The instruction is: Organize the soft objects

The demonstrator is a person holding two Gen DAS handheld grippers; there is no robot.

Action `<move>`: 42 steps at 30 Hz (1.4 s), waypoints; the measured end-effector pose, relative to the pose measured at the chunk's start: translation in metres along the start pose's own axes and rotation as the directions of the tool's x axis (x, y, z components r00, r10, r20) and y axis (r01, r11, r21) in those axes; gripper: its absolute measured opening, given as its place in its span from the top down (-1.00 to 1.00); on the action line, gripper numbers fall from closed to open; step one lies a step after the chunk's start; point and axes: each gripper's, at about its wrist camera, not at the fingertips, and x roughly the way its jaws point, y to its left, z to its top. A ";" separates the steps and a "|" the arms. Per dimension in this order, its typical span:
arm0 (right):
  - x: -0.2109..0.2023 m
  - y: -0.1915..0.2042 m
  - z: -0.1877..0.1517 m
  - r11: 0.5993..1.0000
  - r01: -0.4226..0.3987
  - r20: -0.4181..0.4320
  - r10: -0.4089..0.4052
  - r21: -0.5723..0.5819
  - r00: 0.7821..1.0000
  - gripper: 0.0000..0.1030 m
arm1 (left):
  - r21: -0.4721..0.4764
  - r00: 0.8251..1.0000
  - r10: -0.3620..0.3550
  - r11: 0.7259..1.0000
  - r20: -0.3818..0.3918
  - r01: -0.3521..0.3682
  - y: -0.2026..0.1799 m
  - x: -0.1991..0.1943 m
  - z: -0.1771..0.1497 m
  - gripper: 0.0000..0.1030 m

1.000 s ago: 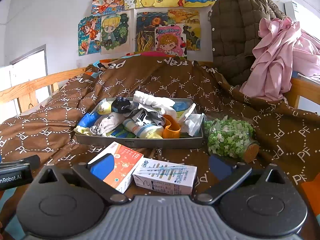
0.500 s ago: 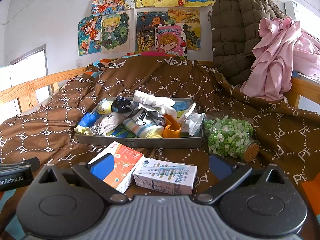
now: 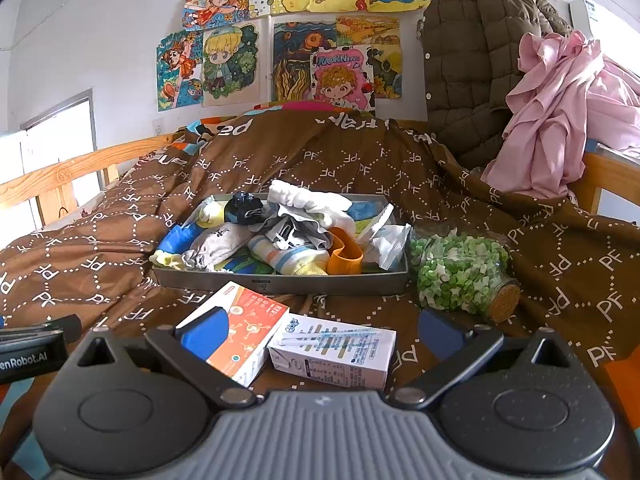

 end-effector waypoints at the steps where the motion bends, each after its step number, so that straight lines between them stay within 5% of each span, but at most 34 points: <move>1: 0.000 0.000 0.000 1.000 0.000 -0.001 0.000 0.000 1.000 -1.00 | 0.001 1.000 -0.001 1.000 0.000 0.001 0.000 0.000 0.000 -0.99; 42: 0.000 0.003 -0.003 1.000 -0.004 -0.011 0.004 0.004 1.000 -1.00 | -0.002 1.000 0.009 1.000 0.008 -0.009 -0.002 -0.002 0.000 -0.99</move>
